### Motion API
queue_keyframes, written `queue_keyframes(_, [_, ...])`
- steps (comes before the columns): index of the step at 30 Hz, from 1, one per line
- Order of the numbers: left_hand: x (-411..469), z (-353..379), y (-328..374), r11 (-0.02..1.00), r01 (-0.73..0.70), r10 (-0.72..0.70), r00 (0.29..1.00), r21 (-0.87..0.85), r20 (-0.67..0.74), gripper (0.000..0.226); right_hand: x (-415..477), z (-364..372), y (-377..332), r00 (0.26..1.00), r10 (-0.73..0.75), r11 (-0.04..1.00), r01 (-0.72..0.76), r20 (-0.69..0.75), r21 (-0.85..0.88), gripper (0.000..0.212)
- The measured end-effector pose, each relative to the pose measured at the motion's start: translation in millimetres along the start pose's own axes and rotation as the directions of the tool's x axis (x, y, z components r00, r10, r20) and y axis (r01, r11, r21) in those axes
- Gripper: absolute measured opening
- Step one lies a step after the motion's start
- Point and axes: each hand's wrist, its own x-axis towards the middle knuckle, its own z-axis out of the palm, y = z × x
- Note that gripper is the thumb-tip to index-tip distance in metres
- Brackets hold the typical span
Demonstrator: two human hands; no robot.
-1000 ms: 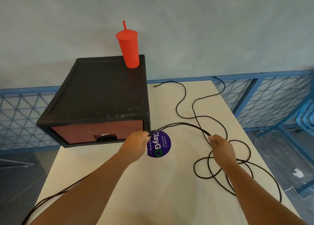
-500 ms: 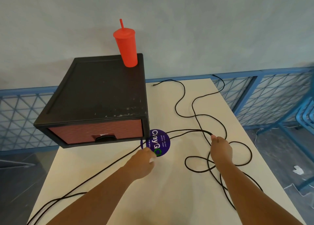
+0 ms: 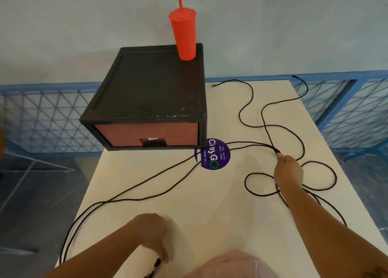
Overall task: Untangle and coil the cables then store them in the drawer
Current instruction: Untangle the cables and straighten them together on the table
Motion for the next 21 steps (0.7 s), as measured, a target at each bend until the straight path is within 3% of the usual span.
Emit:
queue_keyframes(5, [-23, 14, 6, 0.994, 0.02, -0.032, 0.994, -0.11, -0.109, 0.046, -26, 7, 1, 0.996, -0.073, 0.991, 0.078, 0.049, -0.106, 0.044])
queue_keyframes(9, [-32, 37, 0, 0.973, -0.015, -0.021, 0.988, -0.231, -0.153, 0.066, -42, 12, 11, 0.986, -0.127, 0.975, 0.144, 0.104, -0.172, 0.039])
queue_keyframes(12, [-46, 55, -3, 0.982, 0.011, -0.035, 0.992, -0.189, -0.124, 0.076, -50, 14, 20, 0.986, -0.109, 0.975, 0.131, 0.126, -0.18, 0.037])
queue_keyframes(15, [-53, 71, -1, 0.987, 0.146, -0.149, 0.988, -0.071, -0.042, 0.079, -55, 15, 27, 0.984, -0.113, 0.969, 0.14, 0.14, -0.205, 0.037])
queue_keyframes(18, [-55, 87, 5, 0.97, 0.226, -0.226, 0.974, -0.085, 0.005, 0.059, -59, 16, 29, 0.985, -0.095, 0.971, 0.123, 0.142, -0.203, 0.04])
queue_keyframes(21, [-53, 95, 9, 0.955, 0.236, -0.246, 0.968, -0.18, -0.037, 0.033, -63, 15, 30, 0.983, -0.101, 0.97, 0.131, 0.151, -0.203, 0.04])
